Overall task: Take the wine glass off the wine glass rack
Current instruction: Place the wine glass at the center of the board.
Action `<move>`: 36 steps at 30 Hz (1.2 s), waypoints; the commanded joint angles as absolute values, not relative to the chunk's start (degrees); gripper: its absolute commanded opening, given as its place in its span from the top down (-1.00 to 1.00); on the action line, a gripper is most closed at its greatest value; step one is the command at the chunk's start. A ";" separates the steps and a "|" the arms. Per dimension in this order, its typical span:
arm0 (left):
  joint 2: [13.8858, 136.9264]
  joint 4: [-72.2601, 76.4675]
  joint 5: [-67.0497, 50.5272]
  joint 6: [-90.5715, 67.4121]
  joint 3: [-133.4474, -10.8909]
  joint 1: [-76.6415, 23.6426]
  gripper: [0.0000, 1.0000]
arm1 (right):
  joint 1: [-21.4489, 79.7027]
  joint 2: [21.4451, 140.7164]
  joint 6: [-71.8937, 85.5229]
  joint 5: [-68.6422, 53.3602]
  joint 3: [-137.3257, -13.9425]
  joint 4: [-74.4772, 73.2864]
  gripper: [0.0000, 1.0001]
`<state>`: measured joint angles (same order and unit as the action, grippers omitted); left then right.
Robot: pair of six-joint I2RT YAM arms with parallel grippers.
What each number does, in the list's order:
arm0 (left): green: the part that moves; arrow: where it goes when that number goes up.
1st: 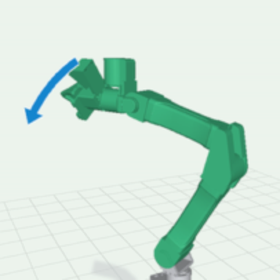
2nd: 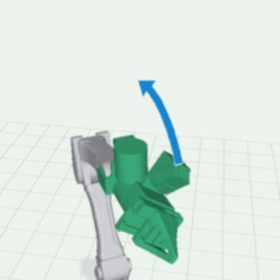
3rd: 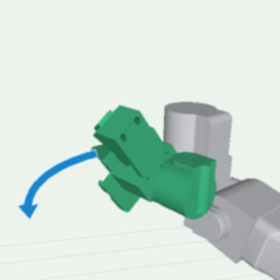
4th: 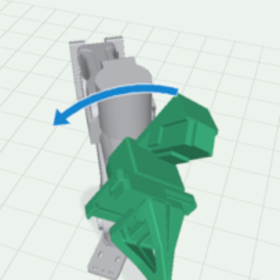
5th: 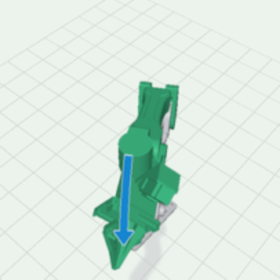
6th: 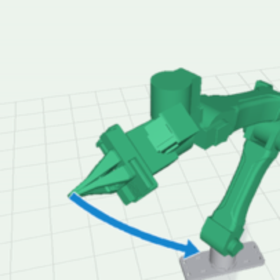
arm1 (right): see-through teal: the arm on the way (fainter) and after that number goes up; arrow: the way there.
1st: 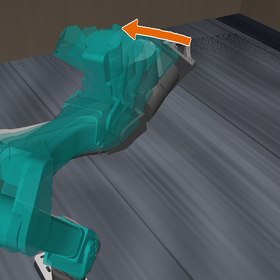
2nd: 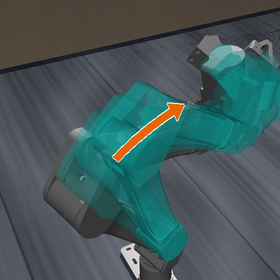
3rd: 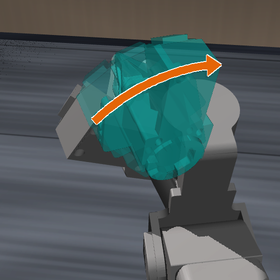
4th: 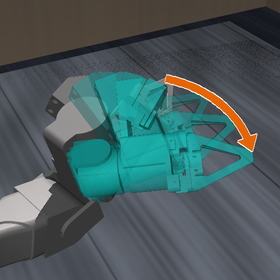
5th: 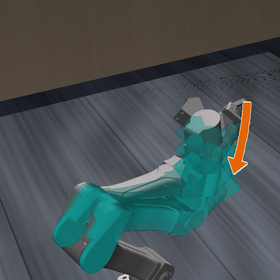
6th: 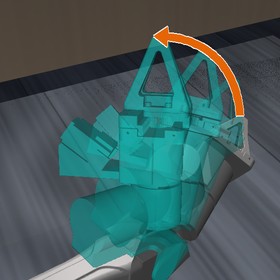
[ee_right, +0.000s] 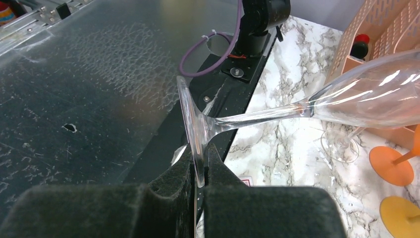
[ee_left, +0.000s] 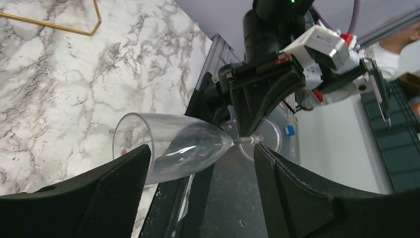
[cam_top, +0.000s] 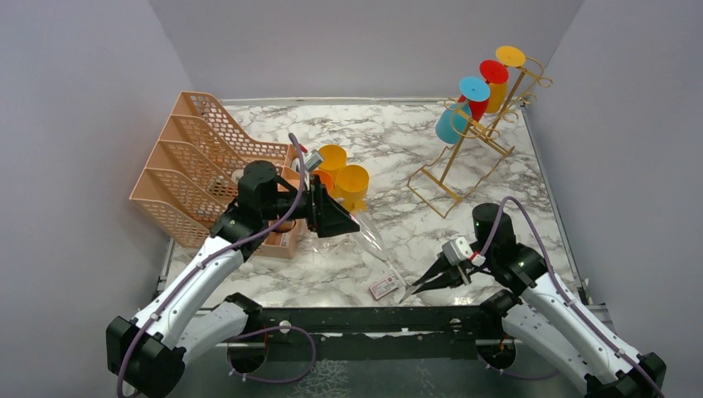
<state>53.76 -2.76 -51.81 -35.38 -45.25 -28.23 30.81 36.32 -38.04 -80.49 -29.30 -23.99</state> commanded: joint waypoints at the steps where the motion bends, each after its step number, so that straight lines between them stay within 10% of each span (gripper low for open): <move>1: 55.48 -4.76 -62.16 -29.66 -45.50 -28.04 -0.54 | 31.18 36.10 -42.17 -84.65 -31.52 -25.21 0.98; 20: 51.91 -1.61 -73.39 -25.42 -44.47 -31.74 0.23 | 31.20 37.97 -36.59 -74.88 -30.86 -17.91 0.98; 25: 50.30 -1.66 -71.95 -25.18 -43.58 -33.14 0.98 | 31.15 36.13 -32.05 -69.09 -29.08 -12.88 0.89; 36: 51.31 -8.48 -66.84 -21.24 -45.64 -33.14 1.00 | 31.19 34.89 -30.72 -65.81 -28.83 -14.05 0.64</move>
